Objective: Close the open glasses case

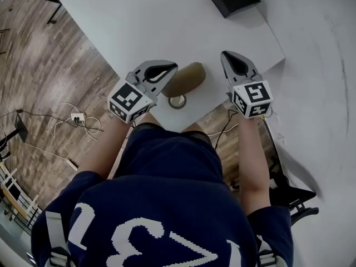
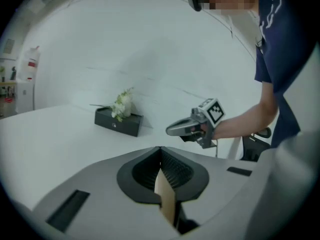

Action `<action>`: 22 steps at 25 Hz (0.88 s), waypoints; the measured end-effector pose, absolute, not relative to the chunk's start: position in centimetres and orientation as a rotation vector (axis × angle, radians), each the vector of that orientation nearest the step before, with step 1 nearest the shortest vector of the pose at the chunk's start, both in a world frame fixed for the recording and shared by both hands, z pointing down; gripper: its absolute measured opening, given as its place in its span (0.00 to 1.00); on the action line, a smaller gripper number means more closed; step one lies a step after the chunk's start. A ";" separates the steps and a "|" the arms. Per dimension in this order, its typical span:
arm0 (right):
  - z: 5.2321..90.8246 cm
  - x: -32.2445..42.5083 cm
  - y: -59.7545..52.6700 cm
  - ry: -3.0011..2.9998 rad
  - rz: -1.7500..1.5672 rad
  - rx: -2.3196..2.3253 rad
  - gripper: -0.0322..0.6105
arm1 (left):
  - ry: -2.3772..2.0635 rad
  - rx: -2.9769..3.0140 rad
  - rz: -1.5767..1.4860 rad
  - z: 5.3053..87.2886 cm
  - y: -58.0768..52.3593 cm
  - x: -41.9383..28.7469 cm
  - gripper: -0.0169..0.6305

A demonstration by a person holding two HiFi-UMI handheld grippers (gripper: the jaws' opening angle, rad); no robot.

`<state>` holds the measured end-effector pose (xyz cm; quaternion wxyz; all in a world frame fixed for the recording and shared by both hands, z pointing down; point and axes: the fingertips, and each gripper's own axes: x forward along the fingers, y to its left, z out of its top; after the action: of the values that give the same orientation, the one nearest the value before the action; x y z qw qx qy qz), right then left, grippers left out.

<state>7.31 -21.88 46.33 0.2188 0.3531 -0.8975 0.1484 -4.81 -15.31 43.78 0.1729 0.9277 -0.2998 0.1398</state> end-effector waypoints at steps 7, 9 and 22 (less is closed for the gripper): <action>36.5 8.7 -20.9 -2.594 0.340 1.242 0.09 | -1.071 2.708 0.242 36.7 -19.7 -8.3 0.05; 33.9 9.0 -20.9 -2.614 0.291 1.296 0.09 | -1.151 2.750 0.214 34.3 -20.5 -9.1 0.05; 22.5 12.7 -20.2 -2.673 -0.019 1.547 0.09 | -1.506 2.857 -0.013 23.2 -20.3 -12.1 0.05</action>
<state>12.70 -20.22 22.47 0.0267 0.5007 -0.8652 -0.0060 -12.13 -20.27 23.20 -0.0443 0.8837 -0.4659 -0.0042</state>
